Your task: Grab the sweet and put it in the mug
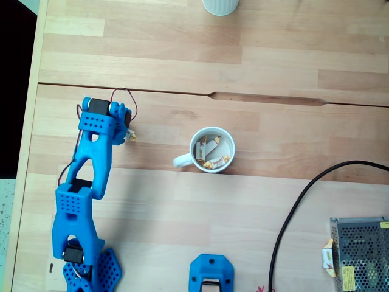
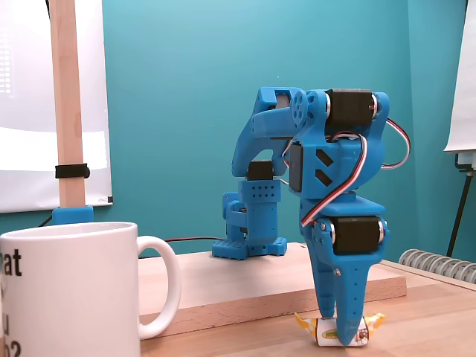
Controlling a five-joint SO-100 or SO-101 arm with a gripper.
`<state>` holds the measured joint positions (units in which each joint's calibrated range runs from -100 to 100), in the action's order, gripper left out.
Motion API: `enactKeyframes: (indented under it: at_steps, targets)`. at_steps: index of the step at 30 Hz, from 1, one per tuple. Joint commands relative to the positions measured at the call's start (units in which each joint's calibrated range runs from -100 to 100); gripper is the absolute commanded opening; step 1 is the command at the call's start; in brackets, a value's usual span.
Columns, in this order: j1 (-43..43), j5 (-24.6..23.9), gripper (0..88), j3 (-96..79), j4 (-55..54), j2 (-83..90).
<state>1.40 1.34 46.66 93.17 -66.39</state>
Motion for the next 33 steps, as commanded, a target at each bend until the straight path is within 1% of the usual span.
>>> enactKeyframes:
  at_steps: [1,11,33]
  targets:
    - [0.5,0.0,10.1,2.7,0.8,1.2]
    - [0.5,0.0,2.4,2.7,0.8,1.2]
    - [-0.2,0.0,2.8,2.8,0.9,2.7]
